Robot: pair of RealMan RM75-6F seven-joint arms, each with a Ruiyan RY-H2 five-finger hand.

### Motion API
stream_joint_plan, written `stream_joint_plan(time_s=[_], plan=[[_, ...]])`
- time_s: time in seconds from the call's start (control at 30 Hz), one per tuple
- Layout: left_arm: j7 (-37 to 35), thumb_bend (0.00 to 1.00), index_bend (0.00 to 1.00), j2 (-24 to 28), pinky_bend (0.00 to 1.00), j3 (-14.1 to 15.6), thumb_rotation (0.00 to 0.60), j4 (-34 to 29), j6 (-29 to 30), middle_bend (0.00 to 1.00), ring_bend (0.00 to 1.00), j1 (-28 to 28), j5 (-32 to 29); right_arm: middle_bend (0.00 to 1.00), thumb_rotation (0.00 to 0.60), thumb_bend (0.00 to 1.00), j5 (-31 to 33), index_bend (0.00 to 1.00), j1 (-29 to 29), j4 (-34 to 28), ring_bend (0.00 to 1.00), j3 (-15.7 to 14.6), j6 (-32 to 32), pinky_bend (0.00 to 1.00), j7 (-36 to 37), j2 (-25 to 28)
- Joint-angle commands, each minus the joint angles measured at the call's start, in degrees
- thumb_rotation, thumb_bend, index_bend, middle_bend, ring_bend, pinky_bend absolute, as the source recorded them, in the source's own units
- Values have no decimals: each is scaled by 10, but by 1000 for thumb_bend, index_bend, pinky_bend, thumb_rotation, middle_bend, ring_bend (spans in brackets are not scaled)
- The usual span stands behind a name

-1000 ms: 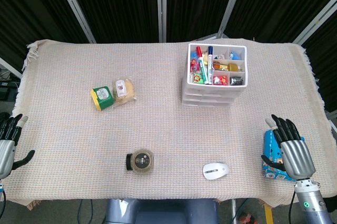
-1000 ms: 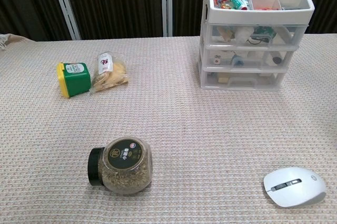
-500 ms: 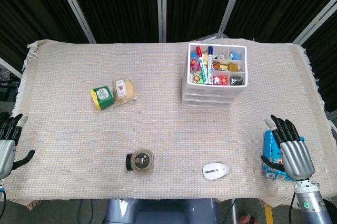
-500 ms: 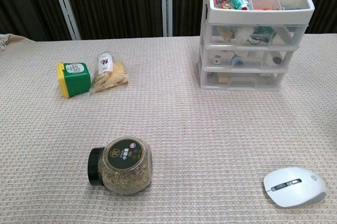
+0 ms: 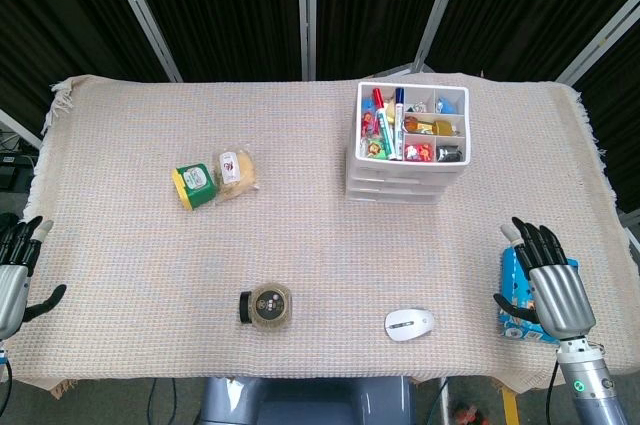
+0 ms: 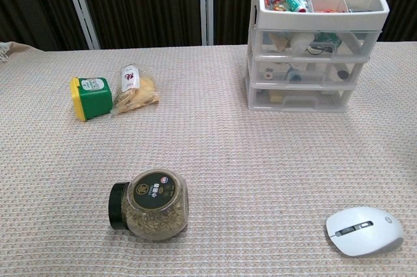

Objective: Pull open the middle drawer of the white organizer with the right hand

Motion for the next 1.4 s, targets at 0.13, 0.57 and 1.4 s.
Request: stream_joint_plan(time_s=[0.13,0.57,1.4], plan=[[-2,288,0,0,0,1,600,1,2,0,0,1,1,0,600,90,-4,0,-2,-2,0,-2,3,0,-1,0],[-5,287,0,-1,0,1,600,4,2,0,0,1,4,722,600,107,-7,100,-7,-12,755,9,33,614,44,-20],[-6,287,0,-6,0,-4,600,6,2,0,0,-1,-1,877,600,286,195,89,141,-219,894,92,-306,737,512,87]])
